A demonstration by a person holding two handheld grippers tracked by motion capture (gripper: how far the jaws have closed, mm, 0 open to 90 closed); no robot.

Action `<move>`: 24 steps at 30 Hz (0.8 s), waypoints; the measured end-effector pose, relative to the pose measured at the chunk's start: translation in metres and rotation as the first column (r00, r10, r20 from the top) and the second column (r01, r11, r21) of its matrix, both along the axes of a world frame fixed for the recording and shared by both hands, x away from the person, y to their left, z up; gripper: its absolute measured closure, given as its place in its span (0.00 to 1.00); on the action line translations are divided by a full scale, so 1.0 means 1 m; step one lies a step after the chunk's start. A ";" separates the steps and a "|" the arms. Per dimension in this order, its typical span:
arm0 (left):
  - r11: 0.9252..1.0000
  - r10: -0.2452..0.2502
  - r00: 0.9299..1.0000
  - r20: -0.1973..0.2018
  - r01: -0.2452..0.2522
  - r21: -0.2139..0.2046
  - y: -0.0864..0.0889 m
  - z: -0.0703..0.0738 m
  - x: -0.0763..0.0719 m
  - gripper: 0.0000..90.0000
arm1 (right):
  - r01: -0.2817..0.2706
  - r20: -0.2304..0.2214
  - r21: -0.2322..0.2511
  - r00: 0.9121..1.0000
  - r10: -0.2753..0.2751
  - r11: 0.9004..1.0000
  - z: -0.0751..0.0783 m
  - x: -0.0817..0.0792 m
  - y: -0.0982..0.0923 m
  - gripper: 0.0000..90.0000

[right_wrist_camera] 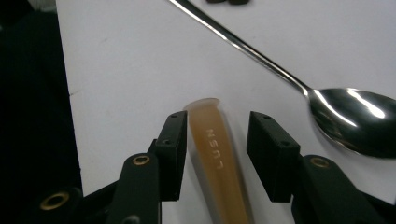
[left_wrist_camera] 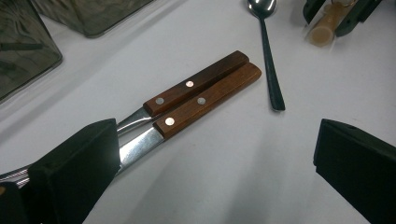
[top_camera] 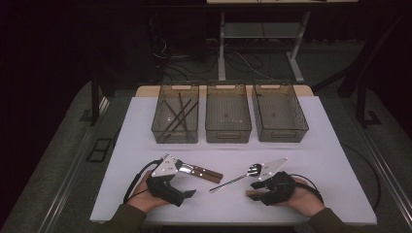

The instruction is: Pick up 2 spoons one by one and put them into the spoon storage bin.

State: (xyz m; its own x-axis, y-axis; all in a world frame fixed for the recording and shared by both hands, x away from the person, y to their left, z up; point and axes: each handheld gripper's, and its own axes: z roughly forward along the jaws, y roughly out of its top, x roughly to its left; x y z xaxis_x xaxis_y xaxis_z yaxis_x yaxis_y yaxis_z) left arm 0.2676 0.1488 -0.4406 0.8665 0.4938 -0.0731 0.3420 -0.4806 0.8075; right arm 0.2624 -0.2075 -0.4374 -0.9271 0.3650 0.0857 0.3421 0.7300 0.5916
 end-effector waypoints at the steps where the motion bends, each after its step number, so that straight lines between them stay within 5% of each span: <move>1: 1.000 0.003 1.000 -0.001 -0.003 -0.005 0.000 0.000 0.000 0.00 | -0.011 0.005 -0.017 1.000 0.011 1.000 -0.001 0.000 0.002 0.66; 11: 1.000 0.001 1.000 -0.003 -0.001 -0.005 -0.001 0.000 0.000 0.00 | -0.051 0.075 -0.042 0.996 0.054 0.998 -0.002 -0.005 0.004 0.79; 24: 1.000 -0.012 1.000 -0.012 0.012 -0.022 -0.001 -0.001 0.000 0.00 | -0.023 0.052 -0.025 0.998 0.024 0.999 -0.001 -0.005 0.002 0.81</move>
State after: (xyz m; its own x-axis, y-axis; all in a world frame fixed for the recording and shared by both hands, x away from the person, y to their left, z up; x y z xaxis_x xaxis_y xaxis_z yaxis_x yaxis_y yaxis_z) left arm 0.2675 0.1478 -0.4417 0.8714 0.4815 -0.0941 0.3459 -0.4670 0.8138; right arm 0.2570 -0.2053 -0.4386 -0.9384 0.3444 0.0286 0.2940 0.7522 0.5898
